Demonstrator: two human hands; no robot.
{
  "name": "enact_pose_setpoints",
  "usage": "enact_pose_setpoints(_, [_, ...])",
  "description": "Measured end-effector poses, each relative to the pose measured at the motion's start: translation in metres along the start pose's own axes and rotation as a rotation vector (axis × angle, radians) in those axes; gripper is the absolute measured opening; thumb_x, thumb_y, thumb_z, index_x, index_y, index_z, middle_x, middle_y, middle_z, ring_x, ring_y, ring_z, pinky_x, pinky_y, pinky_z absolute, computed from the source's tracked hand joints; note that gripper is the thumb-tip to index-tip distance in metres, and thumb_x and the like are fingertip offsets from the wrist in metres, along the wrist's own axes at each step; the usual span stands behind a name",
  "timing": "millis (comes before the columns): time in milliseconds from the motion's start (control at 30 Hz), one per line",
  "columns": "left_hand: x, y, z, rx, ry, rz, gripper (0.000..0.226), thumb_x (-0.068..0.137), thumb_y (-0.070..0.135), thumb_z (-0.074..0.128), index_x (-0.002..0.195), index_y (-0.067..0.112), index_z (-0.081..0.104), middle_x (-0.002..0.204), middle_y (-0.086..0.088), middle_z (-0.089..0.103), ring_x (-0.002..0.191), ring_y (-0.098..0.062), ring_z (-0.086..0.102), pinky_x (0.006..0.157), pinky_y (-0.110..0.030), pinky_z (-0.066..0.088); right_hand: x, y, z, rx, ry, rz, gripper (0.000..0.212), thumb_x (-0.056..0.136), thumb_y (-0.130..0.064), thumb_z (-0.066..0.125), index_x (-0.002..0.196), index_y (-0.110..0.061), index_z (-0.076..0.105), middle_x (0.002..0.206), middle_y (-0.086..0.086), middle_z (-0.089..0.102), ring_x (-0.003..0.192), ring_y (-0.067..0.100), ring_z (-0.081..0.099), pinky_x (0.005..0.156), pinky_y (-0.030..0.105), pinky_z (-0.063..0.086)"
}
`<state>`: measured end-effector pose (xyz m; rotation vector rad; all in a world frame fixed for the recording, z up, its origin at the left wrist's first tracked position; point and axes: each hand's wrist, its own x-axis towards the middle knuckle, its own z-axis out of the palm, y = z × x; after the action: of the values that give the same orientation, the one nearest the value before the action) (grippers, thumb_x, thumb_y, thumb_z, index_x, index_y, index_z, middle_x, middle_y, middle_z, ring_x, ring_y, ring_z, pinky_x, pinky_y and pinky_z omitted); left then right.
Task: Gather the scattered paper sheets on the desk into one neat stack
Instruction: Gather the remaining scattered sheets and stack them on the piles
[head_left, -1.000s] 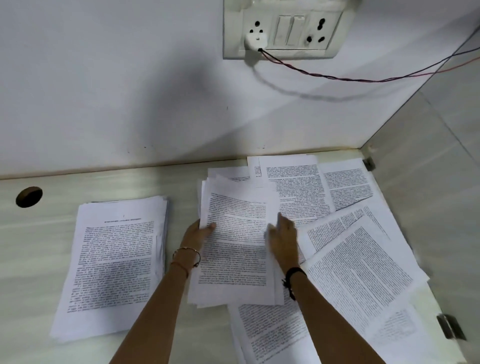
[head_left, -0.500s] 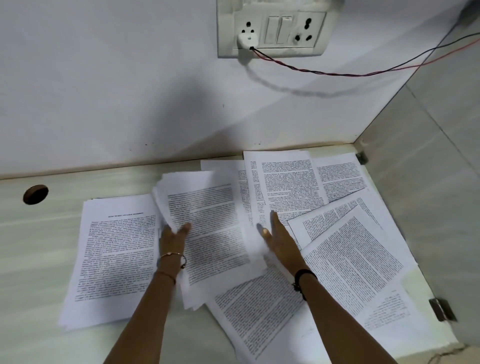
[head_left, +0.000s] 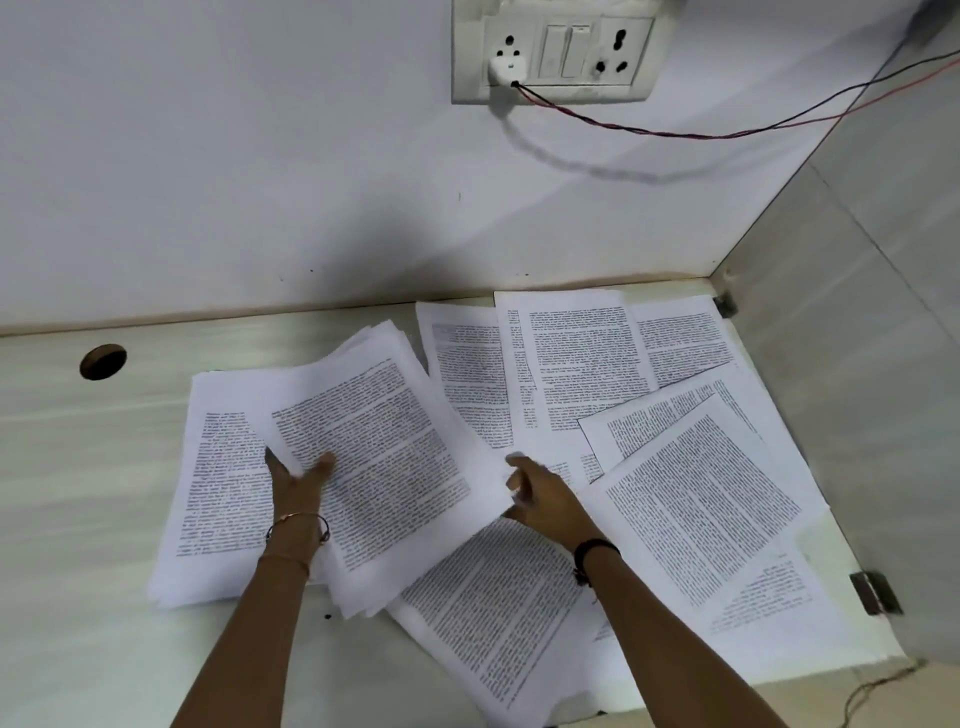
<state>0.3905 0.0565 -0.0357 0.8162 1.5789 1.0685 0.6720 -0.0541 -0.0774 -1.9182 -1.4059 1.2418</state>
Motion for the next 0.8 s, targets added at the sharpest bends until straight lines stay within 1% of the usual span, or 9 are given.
enact_pose_setpoints(133, [0.005, -0.013, -0.009, -0.106, 0.071, -0.062, 0.094, 0.079, -0.004, 0.067, 0.149, 0.011, 0.006, 0.155, -0.013, 0.019, 0.141, -0.029, 0.027, 0.116, -0.05, 0.024, -0.011, 0.001, 0.01, -0.107, -0.001, -0.009, 0.035, 0.078, -0.01, 0.075, 0.109, -0.004, 0.059, 0.08, 0.009, 0.061, 0.085, 0.025, 0.062, 0.084, 0.034, 0.048])
enact_pose_setpoints(200, [0.007, -0.02, -0.019, -0.147, 0.024, -0.054, 0.088, 0.078, 0.002, 0.07, 0.148, 0.011, 0.017, 0.151, -0.013, 0.03, 0.137, -0.03, 0.035, 0.112, -0.051, 0.03, -0.012, 0.005, 0.008, -0.112, 0.073, -0.048, 0.01, 0.079, 0.0, 0.068, 0.081, 0.005, 0.06, 0.083, 0.021, 0.063, 0.089, 0.036, 0.062, 0.082, 0.034, 0.046])
enact_pose_setpoints(233, [0.01, -0.026, -0.026, -0.14, -0.029, -0.037, 0.083, 0.076, 0.008, 0.073, 0.145, 0.012, 0.028, 0.148, -0.012, 0.038, 0.133, -0.03, 0.041, 0.11, -0.052, 0.033, -0.014, 0.008, 0.006, -0.089, 0.123, -0.053, 0.003, 0.082, -0.001, 0.065, 0.083, 0.001, 0.063, 0.09, 0.019, 0.066, 0.093, 0.033, 0.063, 0.085, 0.034, 0.046])
enact_pose_setpoints(300, [0.025, -0.046, -0.043, -0.113, -0.095, -0.029, 0.085, 0.065, 0.03, 0.082, 0.139, 0.016, 0.042, 0.14, -0.009, 0.049, 0.127, -0.031, 0.048, 0.106, -0.055, 0.035, -0.021, 0.007, -0.002, 0.05, 0.24, 0.072, 0.028, 0.092, -0.012, 0.056, 0.12, -0.01, 0.061, 0.102, 0.002, 0.062, 0.09, 0.013, 0.059, 0.088, 0.029, 0.043])
enact_pose_setpoints(367, [0.034, -0.06, -0.059, -0.096, -0.124, -0.049, 0.086, 0.06, 0.036, 0.084, 0.135, 0.017, 0.046, 0.137, -0.008, 0.053, 0.124, -0.032, 0.051, 0.105, -0.058, 0.036, -0.027, 0.01, -0.012, 0.185, 0.351, 0.209, 0.043, 0.097, -0.019, 0.048, 0.139, -0.019, 0.043, 0.087, 0.001, 0.061, 0.07, 0.009, 0.053, 0.074, 0.03, 0.043])
enact_pose_setpoints(433, [0.032, -0.061, -0.067, -0.11, -0.092, -0.084, 0.074, 0.065, 0.023, 0.081, 0.132, 0.013, 0.05, 0.134, -0.011, 0.055, 0.121, -0.034, 0.054, 0.103, -0.059, 0.037, -0.031, 0.015, -0.019, 0.195, 0.402, 0.262, 0.043, 0.097, -0.019, 0.046, 0.14, -0.018, 0.039, 0.079, 0.005, 0.059, 0.069, 0.018, 0.054, 0.07, 0.031, 0.044])
enact_pose_setpoints(533, [0.008, -0.049, -0.062, -0.152, -0.087, -0.187, 0.064, 0.068, 0.014, 0.077, 0.127, 0.006, 0.054, 0.131, -0.016, 0.057, 0.118, -0.038, 0.055, 0.102, -0.057, 0.04, -0.035, 0.009, -0.021, 0.174, 0.31, 0.316, 0.053, 0.096, -0.021, 0.052, 0.144, -0.012, 0.031, 0.092, 0.007, 0.055, 0.083, 0.021, 0.053, 0.067, 0.026, 0.041])
enact_pose_setpoints(667, [-0.017, -0.046, -0.038, -0.06, -0.143, -0.238, 0.053, 0.077, 0.002, 0.068, 0.127, 0.001, 0.052, 0.128, -0.011, 0.056, 0.116, -0.03, 0.056, 0.106, -0.049, 0.039, -0.039, 0.0, -0.012, 0.095, 0.182, 0.307, 0.068, 0.094, -0.013, 0.054, 0.15, -0.008, 0.016, 0.128, 0.017, 0.052, 0.119, 0.03, 0.051, 0.089, 0.026, 0.036])
enact_pose_setpoints(800, [-0.026, -0.051, -0.006, 0.085, -0.22, -0.218, 0.054, 0.081, -0.006, 0.062, 0.132, -0.006, 0.043, 0.13, -0.011, 0.05, 0.117, -0.025, 0.05, 0.109, -0.04, 0.035, -0.042, -0.003, -0.013, 0.056, 0.101, 0.277, 0.069, 0.096, -0.009, 0.047, 0.152, -0.009, 0.007, 0.136, 0.026, 0.048, 0.122, 0.036, 0.049, 0.1, 0.041, 0.04])
